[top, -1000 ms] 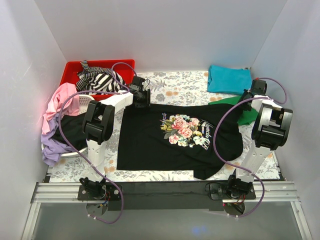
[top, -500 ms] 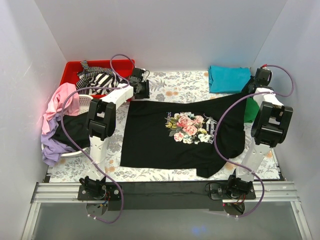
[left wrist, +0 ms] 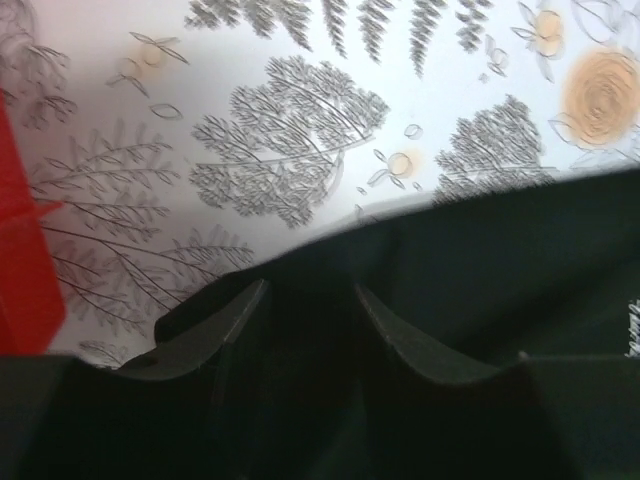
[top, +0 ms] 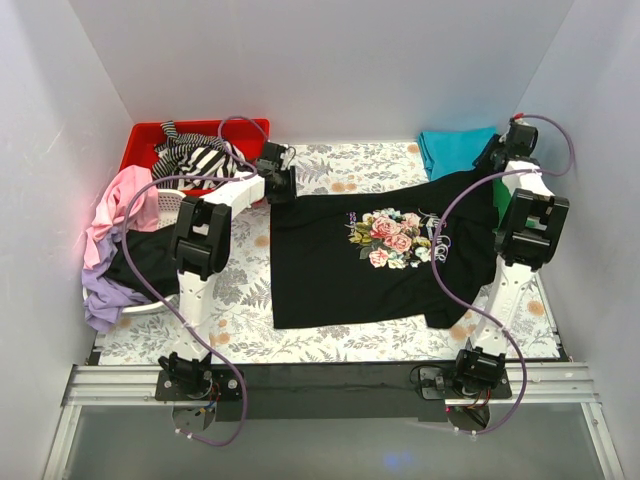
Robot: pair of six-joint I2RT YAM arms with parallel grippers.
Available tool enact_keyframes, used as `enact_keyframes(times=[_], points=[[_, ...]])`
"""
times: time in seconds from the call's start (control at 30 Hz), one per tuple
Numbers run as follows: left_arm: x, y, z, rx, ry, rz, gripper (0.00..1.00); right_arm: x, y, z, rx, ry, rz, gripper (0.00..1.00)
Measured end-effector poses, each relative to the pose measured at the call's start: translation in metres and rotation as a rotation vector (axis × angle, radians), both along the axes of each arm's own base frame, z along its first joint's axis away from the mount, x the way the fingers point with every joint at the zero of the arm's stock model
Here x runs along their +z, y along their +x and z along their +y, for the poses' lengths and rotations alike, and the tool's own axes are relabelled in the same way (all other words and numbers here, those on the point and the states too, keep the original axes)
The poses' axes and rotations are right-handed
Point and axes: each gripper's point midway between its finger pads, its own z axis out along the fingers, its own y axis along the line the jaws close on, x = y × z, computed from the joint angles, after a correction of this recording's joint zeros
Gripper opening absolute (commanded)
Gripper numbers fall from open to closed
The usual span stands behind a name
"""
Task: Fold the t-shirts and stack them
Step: Fold the tshirt
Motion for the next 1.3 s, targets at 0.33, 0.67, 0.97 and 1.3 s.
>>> enact_keyframes(times=[0.33,0.67,0.97,1.3], points=[[0.012,-0.051,-0.034,-0.132,-0.199,0.042,0.36,0.067,-0.091,0.053,0.136,0.035,-0.064,0.4],[0.054,-0.02,-0.003,0.012,-0.021,-0.136,0.37,0.13,-0.138,0.082,0.218,0.025,-0.212,0.4],[0.064,-0.013,0.002,0.008,-0.025,-0.155,0.33,0.109,-0.182,0.099,0.251,0.076,-0.141,0.4],[0.049,-0.042,-0.054,-0.191,-0.269,-0.007,0.33,0.107,-0.201,0.106,0.264,0.09,-0.116,0.4]])
